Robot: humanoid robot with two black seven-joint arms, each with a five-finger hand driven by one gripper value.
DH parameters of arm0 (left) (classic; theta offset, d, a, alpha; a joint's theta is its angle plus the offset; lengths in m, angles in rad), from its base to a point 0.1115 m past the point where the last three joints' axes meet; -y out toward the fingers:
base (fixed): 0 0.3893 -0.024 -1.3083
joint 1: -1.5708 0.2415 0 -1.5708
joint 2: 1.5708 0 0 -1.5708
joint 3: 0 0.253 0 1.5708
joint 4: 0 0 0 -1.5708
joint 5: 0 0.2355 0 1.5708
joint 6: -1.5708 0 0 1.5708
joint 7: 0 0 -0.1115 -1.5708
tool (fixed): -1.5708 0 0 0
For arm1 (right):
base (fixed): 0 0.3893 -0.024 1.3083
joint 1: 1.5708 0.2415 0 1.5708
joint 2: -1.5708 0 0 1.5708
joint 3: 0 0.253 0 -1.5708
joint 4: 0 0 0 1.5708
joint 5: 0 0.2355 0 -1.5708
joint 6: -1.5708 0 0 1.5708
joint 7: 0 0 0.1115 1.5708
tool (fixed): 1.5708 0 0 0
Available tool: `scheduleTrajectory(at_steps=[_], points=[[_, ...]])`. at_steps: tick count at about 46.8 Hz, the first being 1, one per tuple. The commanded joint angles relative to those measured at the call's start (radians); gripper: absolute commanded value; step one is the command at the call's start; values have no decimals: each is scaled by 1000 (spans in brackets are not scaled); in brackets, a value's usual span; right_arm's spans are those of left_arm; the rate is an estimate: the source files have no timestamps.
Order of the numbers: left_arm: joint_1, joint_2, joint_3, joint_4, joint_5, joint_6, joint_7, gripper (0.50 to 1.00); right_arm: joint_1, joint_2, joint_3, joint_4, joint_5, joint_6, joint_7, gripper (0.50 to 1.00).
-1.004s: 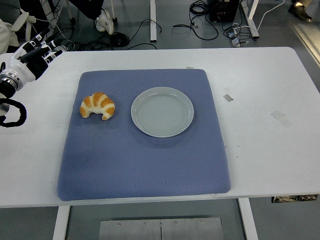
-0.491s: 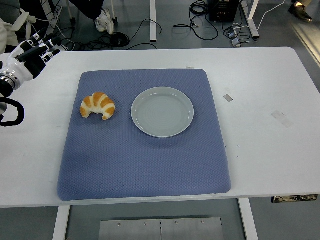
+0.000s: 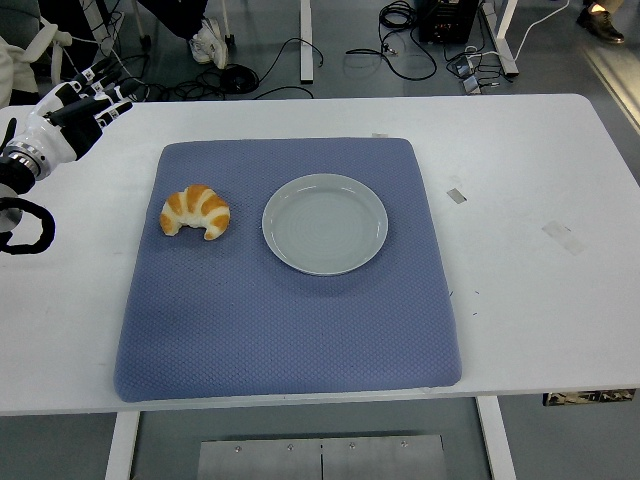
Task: Place the bread on the plate
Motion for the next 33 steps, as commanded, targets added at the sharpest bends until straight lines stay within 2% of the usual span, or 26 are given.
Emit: scheduleTrajectory(at_steps=[1, 15, 22, 33], points=[[-15, 2, 5, -1, 76, 0, -1, 983, 0, 0, -1, 0, 0, 0, 0, 1000], [-86, 36, 60, -2, 363, 2, -1, 983, 0, 0, 0, 0, 0, 0, 0, 1000], [-104, 37, 72, -1, 357, -4, 4, 983, 0, 0, 0, 0, 0, 0, 0, 1000], [-145, 54, 204, 1, 357, -5, 4, 983, 0, 0, -1, 0, 0, 0, 0, 1000]])
